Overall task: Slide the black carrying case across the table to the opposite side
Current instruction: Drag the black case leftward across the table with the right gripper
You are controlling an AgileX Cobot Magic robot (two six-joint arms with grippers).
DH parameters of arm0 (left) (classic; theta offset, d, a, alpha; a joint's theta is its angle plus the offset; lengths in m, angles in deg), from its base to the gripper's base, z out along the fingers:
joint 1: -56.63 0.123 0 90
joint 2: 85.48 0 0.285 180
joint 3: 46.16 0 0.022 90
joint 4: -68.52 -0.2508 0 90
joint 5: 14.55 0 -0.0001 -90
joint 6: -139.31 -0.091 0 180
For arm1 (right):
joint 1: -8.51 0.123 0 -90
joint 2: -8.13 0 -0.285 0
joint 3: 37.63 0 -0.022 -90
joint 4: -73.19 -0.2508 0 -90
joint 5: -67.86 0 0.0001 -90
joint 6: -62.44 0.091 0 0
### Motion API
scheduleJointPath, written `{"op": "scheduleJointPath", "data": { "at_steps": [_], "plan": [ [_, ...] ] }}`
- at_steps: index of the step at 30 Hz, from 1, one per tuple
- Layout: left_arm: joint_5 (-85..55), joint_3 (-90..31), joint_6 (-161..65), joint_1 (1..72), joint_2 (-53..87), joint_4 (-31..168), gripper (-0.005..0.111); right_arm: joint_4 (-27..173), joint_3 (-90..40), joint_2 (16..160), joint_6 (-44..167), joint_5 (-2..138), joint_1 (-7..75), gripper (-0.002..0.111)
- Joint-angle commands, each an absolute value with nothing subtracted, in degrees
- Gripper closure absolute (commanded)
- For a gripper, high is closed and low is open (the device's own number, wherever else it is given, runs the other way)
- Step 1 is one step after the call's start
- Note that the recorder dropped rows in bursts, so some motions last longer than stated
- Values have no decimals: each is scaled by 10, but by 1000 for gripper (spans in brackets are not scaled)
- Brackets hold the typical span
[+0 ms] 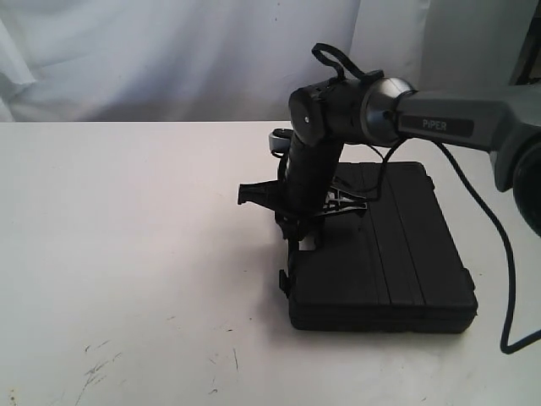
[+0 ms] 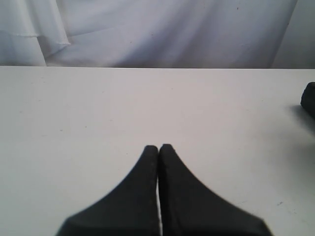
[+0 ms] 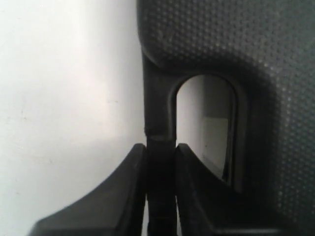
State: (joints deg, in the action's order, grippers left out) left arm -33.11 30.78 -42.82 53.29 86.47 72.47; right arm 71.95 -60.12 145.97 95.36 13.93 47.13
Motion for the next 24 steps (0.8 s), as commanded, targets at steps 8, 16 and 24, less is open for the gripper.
{"op": "scheduleJointPath", "data": {
  "at_steps": [8, 16, 24],
  "plan": [
    [-328, 311, -427, 533, 867, 724, 107, 676, -603, 1459, 972, 202, 517, 108],
    [-328, 311, -428, 533, 867, 724, 107, 650, -603, 1461, 987, 231, 533, 108],
    [-328, 311, -428, 533, 867, 724, 107, 630, -603, 1461, 998, 261, 550, 108]
  ]
}}
